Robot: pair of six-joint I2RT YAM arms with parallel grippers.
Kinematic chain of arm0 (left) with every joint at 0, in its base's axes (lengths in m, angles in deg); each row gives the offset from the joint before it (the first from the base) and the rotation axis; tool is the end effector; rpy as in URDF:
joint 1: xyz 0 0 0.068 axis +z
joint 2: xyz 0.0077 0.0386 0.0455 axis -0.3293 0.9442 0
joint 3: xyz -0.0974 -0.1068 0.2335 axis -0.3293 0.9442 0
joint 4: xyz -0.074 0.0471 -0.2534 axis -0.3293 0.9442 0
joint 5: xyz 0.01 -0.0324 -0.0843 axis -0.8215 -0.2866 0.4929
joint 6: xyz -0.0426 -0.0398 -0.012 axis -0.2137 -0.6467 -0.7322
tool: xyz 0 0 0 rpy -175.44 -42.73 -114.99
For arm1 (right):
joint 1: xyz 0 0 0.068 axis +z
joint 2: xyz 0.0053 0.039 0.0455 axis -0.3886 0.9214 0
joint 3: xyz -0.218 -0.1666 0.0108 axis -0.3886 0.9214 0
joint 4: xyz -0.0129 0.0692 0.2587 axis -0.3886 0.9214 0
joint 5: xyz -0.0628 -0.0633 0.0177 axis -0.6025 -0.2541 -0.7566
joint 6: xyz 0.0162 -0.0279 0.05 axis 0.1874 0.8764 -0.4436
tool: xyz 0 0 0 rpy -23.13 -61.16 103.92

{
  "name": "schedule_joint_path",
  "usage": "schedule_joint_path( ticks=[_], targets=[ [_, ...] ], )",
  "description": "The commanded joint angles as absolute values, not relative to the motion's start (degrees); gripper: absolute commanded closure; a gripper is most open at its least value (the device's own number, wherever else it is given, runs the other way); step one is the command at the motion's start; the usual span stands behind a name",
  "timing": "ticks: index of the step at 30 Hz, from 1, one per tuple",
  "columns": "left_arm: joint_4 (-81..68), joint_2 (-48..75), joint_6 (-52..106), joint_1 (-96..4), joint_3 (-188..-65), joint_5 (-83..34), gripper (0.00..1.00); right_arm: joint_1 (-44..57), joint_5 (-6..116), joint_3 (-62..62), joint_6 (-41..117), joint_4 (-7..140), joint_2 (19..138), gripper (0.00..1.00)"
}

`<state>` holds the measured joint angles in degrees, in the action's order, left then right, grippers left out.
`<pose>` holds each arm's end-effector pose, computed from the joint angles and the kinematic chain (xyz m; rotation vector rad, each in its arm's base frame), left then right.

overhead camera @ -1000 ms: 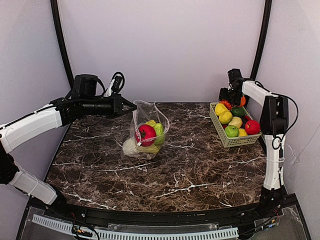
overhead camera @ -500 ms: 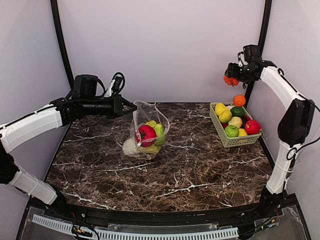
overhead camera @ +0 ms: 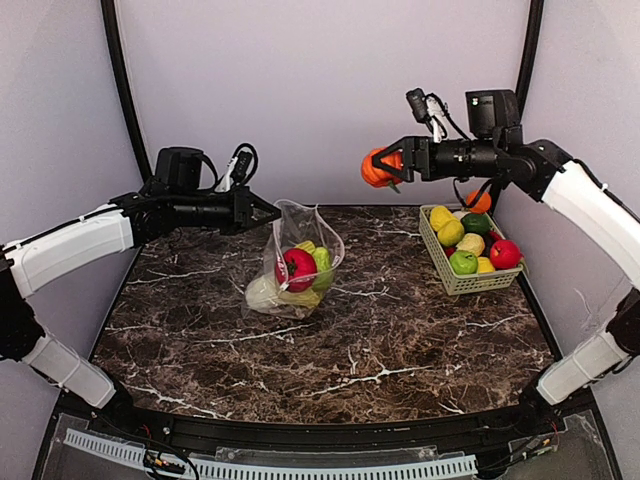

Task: Place the food in the zip-top bag and seal the zipper
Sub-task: Place the fake vegetable in the zipper food storage bag.

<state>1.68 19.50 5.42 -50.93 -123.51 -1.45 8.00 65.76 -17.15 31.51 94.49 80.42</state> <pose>0.2803 -0.1996 0.3517 0.3830 1.9985 -1.2597 0.2793 0.1830 0.4434 -0.5265 1.8923 0.8193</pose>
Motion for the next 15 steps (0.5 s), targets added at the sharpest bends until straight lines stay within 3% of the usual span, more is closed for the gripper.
schedule_joint_path(
  ticks=[1,10,15],
  targets=[
    [0.4,19.3,5.5,-50.6,-125.8,-0.2,0.99,17.4,69.6,-12.9,32.0,87.2,79.2,0.24],
    [1.6,18.3,5.7,-50.6,-125.9,-1.3,0.99,30.4,64.1,-16.0,29.1,82.9,88.7,0.25],
    [2.1,17.7,5.8,-50.6,-125.6,-1.5,0.99,32.7,51.7,-19.7,23.8,85.1,93.8,0.25]
  ],
)
